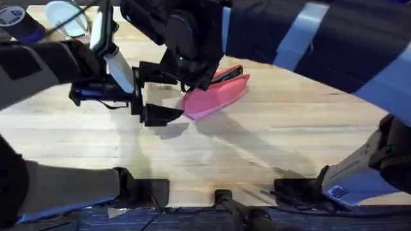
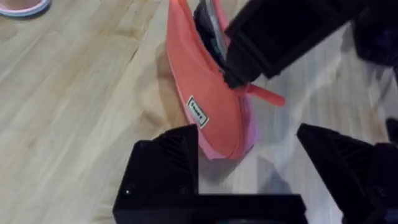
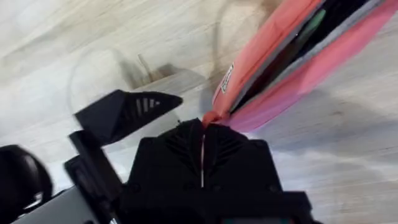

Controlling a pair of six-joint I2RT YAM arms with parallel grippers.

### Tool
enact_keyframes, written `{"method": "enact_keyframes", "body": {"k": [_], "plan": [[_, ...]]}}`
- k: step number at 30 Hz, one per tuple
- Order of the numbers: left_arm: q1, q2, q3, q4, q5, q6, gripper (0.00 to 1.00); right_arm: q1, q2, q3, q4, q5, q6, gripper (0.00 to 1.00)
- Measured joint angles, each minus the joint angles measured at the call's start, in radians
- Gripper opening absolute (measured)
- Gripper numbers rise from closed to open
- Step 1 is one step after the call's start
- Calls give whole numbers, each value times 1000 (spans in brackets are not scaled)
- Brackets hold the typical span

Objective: Unzip the bag, pick up the pens from the table one at a time and place them inside, then zip the bag closed.

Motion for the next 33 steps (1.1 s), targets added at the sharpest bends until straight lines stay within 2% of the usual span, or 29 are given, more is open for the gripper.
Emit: {"method": "enact_keyframes", "body": {"k": [4,13,16,24,28,30,33], "plan": [[0,50,-44,41,59,-11,993,0,0,0,0,0,0,30],[-2,154,-48,91,152,-22,993,0,0,0,2,0,0,30],[-14,160,-48,110,166,-23,993,0,0,0,5,0,0,30],[-86,160,-48,162,173,-24,993,0,0,0,7,0,0,30],[-92,160,-48,162,172,-25,995,0,0,0,7,0,0,30],[-92,160,-48,162,171,-27,898,0,0,0,7,0,0,30],[-92,160,-48,162,169,-28,594,0,0,0,7,0,0,30]]}}
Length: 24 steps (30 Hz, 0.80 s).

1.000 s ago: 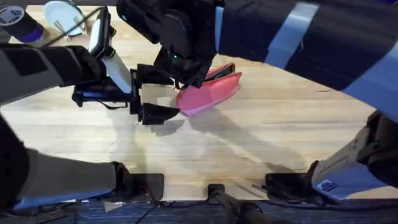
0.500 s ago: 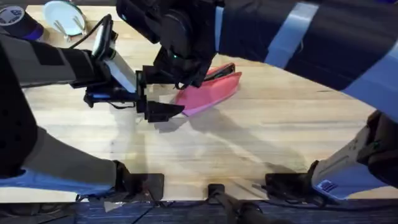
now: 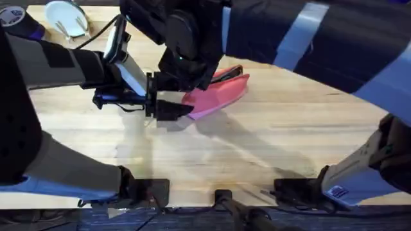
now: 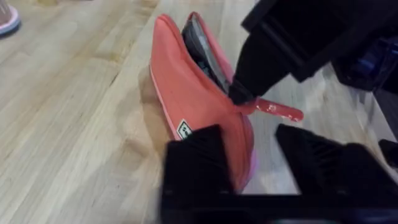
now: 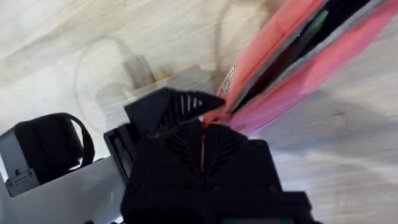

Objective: Unzip the bag, pick up the pens from the table one at a time and place them inside, then zip the bag closed.

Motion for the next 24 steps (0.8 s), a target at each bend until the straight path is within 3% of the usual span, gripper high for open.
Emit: {"method": "enact_keyframes", "body": {"k": [5,6,14,24], "plan": [[0,0,0,10,-4,1,176,0,0,0,-1,0,0,30],[0,0,0,11,-7,2,50,0,0,0,-4,0,-3,30],[0,0,0,11,-7,2,46,-24,0,0,-25,-3,-102,30],[0,0,0,16,-6,2,45,-166,0,0,-57,-15,-246,30]]}}
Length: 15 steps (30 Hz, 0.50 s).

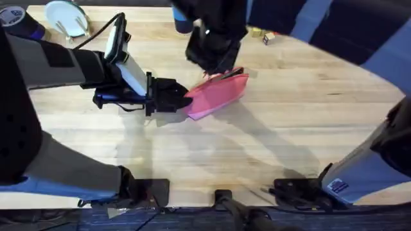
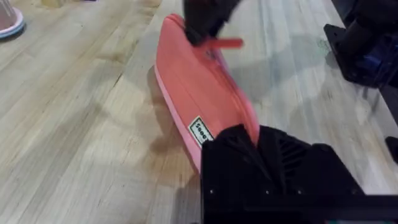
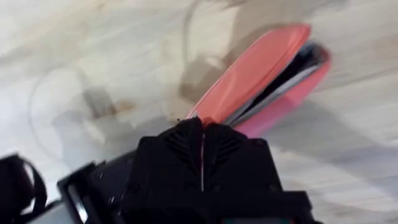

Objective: Unzip the bag, pick up the pens from the table one at a time and place them inside, then zip the bag closed.

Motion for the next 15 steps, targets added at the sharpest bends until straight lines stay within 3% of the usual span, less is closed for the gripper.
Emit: {"method": "enact_keyframes", "body": {"k": [15], "plan": [[-1,0,0,-5,-8,0,43,-329,0,-58,18,53,-96,31]]}}
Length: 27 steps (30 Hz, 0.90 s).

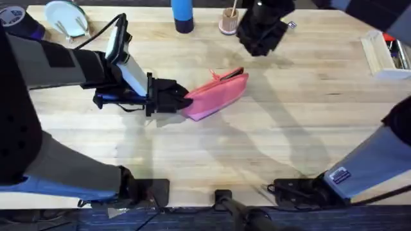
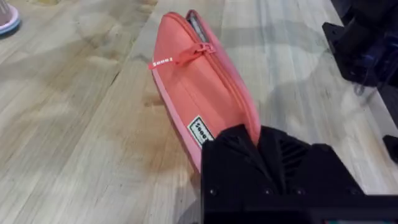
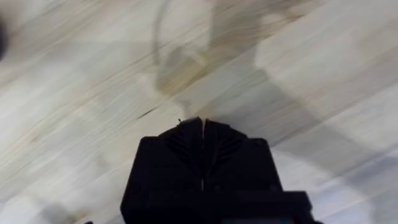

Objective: Unzip the bag, pick up the pens from the table one at a time and place them inside, then zip the bag closed.

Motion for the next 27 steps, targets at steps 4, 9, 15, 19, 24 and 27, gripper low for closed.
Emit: {"method": "enact_keyframes", "body": {"k": [4,9,15,19,24,27], "plan": [[0,0,0,14,1,0,42,-76,0,-74,-3,1,-20,31],[0,0,0,19,0,0,42,-82,0,-84,56,4,-110,30],[0,0,0,55,-10,0,42,-58,-8,-84,130,4,-297,30],[0,0,0,97,-15,0,42,-34,-47,-84,167,4,-444,31],[0,0,0,152,-16,1,42,-7,-99,-84,198,-7,-620,31],[0,0,0,162,-16,6,42,5,-108,-84,201,-77,-747,34]]}}
